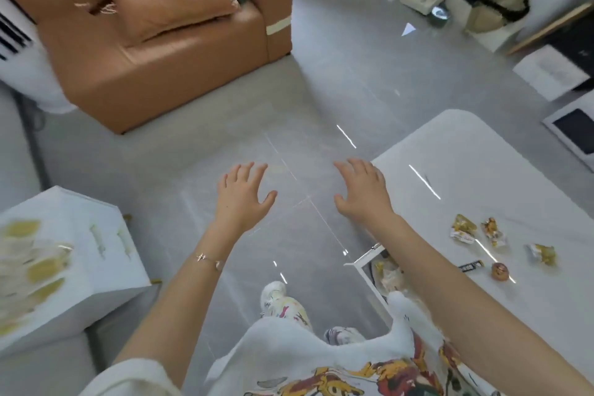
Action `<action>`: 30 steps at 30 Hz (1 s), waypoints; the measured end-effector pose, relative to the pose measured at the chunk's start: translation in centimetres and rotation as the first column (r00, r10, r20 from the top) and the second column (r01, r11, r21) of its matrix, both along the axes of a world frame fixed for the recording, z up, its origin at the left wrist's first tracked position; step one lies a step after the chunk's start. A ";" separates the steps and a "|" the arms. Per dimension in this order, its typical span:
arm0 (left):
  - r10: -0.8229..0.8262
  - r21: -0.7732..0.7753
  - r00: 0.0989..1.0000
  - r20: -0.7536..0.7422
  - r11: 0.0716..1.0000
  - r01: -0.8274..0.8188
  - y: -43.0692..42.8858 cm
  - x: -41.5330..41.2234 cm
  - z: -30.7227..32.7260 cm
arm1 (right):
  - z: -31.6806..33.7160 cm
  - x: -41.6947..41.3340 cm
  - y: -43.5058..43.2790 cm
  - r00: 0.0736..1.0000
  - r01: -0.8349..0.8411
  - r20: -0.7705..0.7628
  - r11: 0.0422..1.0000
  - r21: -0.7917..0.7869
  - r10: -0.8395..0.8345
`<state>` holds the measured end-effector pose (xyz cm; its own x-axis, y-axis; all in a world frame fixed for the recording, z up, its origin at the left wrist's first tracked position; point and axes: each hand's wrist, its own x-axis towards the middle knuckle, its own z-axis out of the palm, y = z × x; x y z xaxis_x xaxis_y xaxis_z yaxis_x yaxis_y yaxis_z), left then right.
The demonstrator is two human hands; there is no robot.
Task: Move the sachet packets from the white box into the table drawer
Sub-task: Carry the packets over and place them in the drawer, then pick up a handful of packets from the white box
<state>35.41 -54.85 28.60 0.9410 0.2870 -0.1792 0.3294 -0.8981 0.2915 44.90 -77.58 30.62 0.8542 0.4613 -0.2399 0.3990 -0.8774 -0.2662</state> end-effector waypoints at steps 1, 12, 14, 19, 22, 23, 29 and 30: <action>0.034 0.001 0.999 0.001 0.999 -0.034 2.1 -0.4 0.2 | 0.2 0.3 2.4 1.000 -0.030 0.004 1.000 -0.003 0.030; 0.366 0.026 0.929 0.043 0.930 -0.368 20.1 -4.2 1.7 | 2.1 3.7 25.4 0.928 -0.368 0.086 0.928 0.063 0.362; 0.425 0.019 0.905 0.039 0.905 -0.425 22.3 -4.7 1.6 | 2.1 4.2 28.7 0.900 -0.433 0.083 0.900 0.054 0.429; 0.572 0.013 0.819 0.040 0.819 -0.573 27.3 -5.4 1.2 | 2.2 5.9 36.9 0.804 -0.593 0.094 0.805 0.035 0.588; 0.670 0.018 0.741 0.052 0.741 -0.671 30.1 -5.7 1.0 | 2.4 7.0 41.5 0.733 -0.678 0.110 0.734 0.040 0.671; 0.703 0.011 0.709 0.055 0.709 -0.705 30.9 -5.8 0.9 | 2.4 7.2 42.9 0.703 -0.709 0.117 0.704 0.040 0.702; 0.847 0.000 0.529 0.052 0.529 -0.848 34.5 -8.0 0.6 | 2.3 7.4 52.2 0.509 -0.861 0.067 0.507 0.041 0.858; 0.871 -0.004 0.489 0.052 0.489 -0.872 34.8 -8.6 0.5 | 2.2 7.1 53.9 0.473 -0.881 0.068 0.471 0.047 0.878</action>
<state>26.78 -20.05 29.08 0.2147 0.9678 -0.1311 0.9355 -0.1653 0.3123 51.97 -23.65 32.83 -0.0047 0.9872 -0.1595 0.9592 -0.0406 -0.2798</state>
